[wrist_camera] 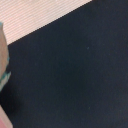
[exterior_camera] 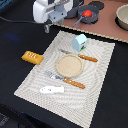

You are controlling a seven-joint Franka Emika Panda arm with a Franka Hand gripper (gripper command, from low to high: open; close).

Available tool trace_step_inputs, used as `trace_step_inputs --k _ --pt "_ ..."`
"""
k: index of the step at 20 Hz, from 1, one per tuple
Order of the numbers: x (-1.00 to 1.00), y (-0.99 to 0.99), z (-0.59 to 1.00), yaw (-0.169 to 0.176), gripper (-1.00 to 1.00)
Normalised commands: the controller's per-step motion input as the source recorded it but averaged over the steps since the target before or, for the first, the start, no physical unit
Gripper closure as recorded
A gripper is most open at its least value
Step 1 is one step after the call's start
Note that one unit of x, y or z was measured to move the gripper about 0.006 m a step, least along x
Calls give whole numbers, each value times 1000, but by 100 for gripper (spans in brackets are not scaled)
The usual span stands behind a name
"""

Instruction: Interact with the objects in diverse but meaningful ways.

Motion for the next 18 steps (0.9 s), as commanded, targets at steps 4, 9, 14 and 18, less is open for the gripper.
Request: trace_step_inputs --k 4,9,14,18 --pt "-233 -950 0 0 -100" --pt "-277 -954 0 0 -100" --pt "-384 -837 -80 12 -100" --pt "-439 -274 -272 38 -100"
